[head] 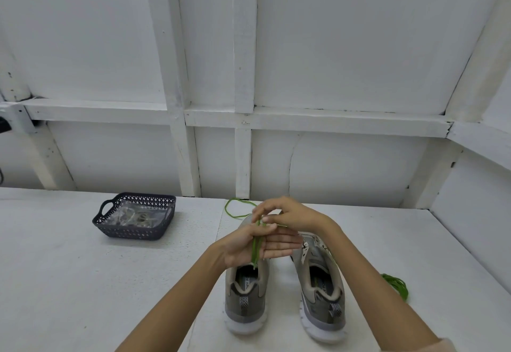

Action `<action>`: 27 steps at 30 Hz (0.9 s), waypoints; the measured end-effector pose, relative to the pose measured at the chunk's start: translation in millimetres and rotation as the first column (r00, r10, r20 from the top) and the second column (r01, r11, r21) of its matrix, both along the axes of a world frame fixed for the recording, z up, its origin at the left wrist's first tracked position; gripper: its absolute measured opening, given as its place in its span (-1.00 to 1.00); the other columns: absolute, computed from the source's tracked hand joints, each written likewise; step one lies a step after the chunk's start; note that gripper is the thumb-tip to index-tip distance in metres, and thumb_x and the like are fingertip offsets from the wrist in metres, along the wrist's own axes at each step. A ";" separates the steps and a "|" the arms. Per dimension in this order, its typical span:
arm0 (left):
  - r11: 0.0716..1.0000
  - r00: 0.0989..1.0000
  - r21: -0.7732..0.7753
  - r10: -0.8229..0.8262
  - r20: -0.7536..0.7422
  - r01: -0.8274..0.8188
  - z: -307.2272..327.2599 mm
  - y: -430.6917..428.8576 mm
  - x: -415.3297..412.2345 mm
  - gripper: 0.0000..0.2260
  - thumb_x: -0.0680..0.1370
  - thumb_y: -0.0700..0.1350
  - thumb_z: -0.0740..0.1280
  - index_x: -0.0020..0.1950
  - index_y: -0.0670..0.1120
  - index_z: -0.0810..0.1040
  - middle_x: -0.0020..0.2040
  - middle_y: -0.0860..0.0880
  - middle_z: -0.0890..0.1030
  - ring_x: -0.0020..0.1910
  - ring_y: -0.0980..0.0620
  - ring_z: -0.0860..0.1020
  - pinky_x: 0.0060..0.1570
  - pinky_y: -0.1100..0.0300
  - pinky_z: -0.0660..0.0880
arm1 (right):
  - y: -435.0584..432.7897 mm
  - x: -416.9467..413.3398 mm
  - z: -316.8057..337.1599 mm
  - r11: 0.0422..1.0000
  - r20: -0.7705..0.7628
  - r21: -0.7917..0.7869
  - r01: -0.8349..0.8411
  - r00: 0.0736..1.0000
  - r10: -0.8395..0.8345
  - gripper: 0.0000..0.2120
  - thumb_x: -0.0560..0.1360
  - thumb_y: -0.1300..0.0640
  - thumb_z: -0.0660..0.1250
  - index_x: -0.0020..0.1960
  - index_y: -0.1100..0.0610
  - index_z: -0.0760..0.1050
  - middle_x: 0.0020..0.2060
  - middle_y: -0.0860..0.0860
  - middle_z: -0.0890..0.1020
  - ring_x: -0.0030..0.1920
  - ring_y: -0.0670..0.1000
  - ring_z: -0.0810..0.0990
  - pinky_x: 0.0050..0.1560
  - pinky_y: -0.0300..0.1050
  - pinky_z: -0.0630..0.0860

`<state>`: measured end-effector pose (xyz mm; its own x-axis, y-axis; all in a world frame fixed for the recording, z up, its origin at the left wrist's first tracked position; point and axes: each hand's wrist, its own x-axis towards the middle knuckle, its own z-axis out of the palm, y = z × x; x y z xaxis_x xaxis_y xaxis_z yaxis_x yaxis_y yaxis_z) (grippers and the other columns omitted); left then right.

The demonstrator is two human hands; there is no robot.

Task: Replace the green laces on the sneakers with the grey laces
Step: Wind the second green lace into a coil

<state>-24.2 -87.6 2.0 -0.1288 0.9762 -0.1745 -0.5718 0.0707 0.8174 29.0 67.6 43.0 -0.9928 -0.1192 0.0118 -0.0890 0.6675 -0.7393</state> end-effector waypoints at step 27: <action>0.987 0.997 0.141 -0.067 -0.024 0.070 5.2 -0.1 7.6 -0.47 0.44 -0.53 0.02 0.41 -0.38 0.33 0.40 -0.36 0.37 0.43 -0.28 0.33 0.44 -0.08 0.27 | 2.6 6.8 -9.6 0.929 -0.011 -0.341 0.145 0.987 -0.158 -0.91 0.53 0.27 0.35 -0.07 0.27 0.62 -0.22 -0.02 0.67 -0.18 -0.15 0.63 -0.08 -0.28 0.53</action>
<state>-16.6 -87.7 7.1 -0.0628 0.9975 -0.0316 -0.5539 -0.0085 0.8325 35.8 70.2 33.4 -0.9968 0.0505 0.0624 -0.0381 0.3861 -0.9217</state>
